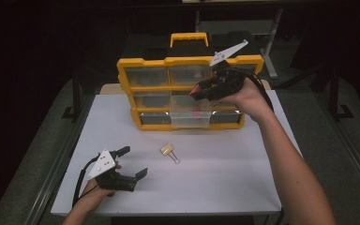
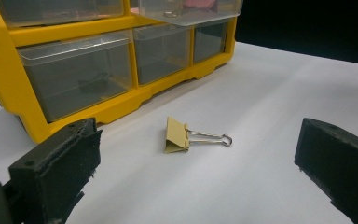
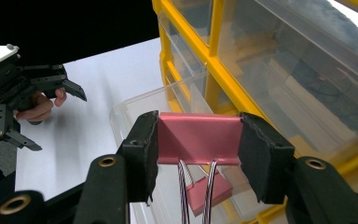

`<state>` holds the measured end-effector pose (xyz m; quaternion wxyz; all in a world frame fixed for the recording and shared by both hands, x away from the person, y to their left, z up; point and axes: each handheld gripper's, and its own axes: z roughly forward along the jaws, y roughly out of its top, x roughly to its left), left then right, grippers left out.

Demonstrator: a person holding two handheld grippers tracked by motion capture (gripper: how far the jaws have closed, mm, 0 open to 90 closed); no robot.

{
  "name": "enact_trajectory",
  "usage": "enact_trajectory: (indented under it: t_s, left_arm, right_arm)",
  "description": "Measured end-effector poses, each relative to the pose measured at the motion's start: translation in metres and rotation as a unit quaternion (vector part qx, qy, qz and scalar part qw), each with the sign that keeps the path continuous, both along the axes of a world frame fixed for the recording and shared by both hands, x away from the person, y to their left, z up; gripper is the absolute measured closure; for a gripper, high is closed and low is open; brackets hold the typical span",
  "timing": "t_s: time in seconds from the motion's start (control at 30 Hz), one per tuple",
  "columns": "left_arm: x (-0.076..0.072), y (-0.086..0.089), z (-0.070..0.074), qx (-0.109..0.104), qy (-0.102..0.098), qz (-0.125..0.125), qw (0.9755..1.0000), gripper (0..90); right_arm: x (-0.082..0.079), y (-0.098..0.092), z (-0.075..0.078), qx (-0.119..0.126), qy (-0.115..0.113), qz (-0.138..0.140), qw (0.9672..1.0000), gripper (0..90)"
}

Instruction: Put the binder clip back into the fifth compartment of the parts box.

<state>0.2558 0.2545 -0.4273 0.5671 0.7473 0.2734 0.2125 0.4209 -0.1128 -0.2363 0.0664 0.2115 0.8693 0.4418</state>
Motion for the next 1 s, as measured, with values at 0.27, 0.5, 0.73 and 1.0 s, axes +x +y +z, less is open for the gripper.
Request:
enact_trajectory:
  t_s: [0.27,0.5,0.73,1.0]
  left_arm:
    - [0.0,0.0,0.0,-0.001,0.0,0.0,1.0,0.0]
    - [-0.001,0.0,0.0,-0.006,0.004,0.002,1.0,0.0]
    - [0.0,0.0,0.0,-0.004,0.004,0.002,1.0,0.0]
    - [0.0,0.0,-0.001,0.0,0.003,0.002,1.0,0.0]
  right_arm:
    - [0.006,0.016,-0.002,-0.008,0.0,0.008,0.9999,48.9]
    - [0.011,0.027,-0.01,-0.018,0.005,0.011,0.9998,48.8]
    - [0.014,0.033,-0.017,-0.032,0.012,0.018,0.9993,48.8]
    - [0.016,0.034,-0.02,-0.036,0.007,0.024,0.999,41.4]
